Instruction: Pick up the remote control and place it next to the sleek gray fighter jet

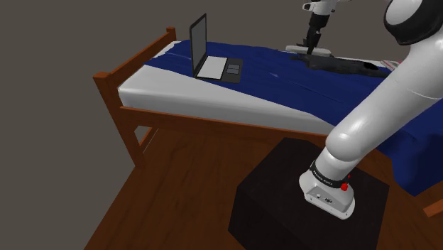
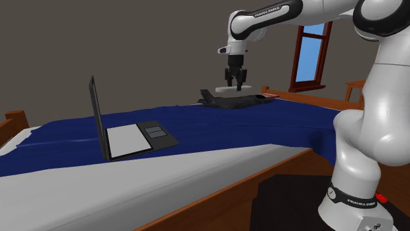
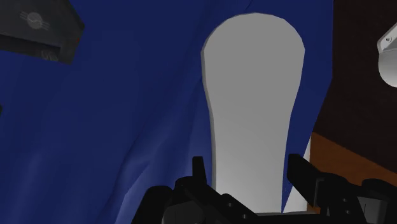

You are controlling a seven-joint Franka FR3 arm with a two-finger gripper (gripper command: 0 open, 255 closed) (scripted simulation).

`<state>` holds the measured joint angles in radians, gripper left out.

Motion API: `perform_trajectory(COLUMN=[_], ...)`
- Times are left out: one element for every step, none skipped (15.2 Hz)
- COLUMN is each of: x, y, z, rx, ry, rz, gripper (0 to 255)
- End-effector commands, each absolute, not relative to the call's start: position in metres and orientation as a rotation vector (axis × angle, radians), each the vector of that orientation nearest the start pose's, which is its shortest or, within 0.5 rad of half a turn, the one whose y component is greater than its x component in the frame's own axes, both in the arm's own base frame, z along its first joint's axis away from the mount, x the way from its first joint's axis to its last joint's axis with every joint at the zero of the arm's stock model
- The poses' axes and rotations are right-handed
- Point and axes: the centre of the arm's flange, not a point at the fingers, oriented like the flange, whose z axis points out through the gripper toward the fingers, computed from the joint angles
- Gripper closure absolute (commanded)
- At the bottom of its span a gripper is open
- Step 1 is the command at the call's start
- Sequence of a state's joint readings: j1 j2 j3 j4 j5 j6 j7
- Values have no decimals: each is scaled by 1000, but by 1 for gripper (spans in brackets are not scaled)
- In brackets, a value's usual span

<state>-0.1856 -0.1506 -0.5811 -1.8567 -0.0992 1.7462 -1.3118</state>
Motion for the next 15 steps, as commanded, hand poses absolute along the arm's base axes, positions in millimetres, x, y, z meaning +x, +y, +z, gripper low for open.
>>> perform_trajectory(x=[331, 320, 308, 296, 284, 272, 260, 249, 237, 225, 212, 212, 212, 212, 212], y=[-393, -399, -405, -411, -417, -423, -428, -434, -440, -446, -452, -452, -452, -452, -452], z=[572, 572, 572, 572, 572, 572, 572, 572, 572, 572, 572, 567, 562, 557, 551], rx=[-3037, -3037, -3037, -3037, -3037, -3037, -3037, -3037, -3037, -3037, -3037, -3037, -3037, -3037, -3037], ry=[-886, -886, -886, -886, -886, -886, -886, -886, -886, -886, -886, -886, -886, -886, -886], rz=[7, 7, 7, 7, 7, 7, 7, 7, 7, 7, 7, 7, 7, 7, 7], gripper=[255, 255, 255, 255, 255, 255, 255, 255, 255, 255, 255, 255, 255, 255, 255])
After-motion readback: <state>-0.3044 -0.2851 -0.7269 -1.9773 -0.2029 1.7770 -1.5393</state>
